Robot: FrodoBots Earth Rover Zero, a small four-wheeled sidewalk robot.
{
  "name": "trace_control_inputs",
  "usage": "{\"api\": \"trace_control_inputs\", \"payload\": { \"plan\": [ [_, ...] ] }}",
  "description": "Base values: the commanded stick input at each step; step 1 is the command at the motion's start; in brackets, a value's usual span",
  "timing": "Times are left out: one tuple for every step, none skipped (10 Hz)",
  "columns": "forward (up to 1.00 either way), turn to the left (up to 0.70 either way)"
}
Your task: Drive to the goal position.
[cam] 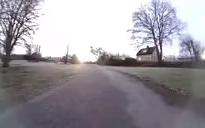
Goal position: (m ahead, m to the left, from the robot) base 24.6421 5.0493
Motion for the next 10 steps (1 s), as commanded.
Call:
{"api": "trace_control_inputs", "payload": {
  "plan": [
    [1.0,0.0],
    [1.0,0.0],
    [1.0,0.0],
    [1.0,0.0],
    [1.0,0.0],
    [1.0,0.0],
    [1.0,0.0],
    [1.0,0.0],
    [1.0,0.0],
    [1.0,0.0]
  ]
}}
